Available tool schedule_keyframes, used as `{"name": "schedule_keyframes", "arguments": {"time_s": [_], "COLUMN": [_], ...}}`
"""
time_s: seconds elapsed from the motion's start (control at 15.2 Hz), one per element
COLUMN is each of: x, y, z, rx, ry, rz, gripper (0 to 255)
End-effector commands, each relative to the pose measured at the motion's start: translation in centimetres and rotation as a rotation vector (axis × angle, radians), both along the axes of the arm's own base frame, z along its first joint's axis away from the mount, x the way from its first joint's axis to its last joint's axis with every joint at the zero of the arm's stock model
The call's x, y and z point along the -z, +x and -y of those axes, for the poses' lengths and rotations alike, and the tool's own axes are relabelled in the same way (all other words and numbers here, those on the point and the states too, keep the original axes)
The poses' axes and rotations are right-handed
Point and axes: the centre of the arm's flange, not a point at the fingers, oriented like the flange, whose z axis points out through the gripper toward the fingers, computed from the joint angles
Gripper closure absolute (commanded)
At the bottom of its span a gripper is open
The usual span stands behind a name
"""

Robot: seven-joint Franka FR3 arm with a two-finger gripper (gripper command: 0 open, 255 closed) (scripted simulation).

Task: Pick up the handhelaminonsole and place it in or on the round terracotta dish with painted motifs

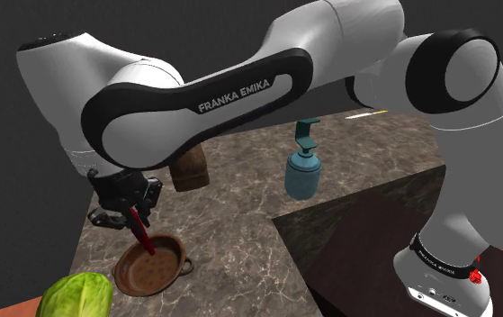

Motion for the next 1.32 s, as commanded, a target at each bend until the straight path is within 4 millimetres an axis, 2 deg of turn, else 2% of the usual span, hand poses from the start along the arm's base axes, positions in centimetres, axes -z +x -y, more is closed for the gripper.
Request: {"name": "schedule_keyframes", "arguments": {"time_s": [0.0,0.79,1.25], "x": [1.1,7.4,7.4], "y": [0.0,0.0,0.0], "z": [-0.1,-0.1,-0.1], "rx": [0.000,0.000,0.000], "ry": [0.001,0.001,0.001], "rz": [0.000,0.000,0.000], "gripper": [255,255,255]}}
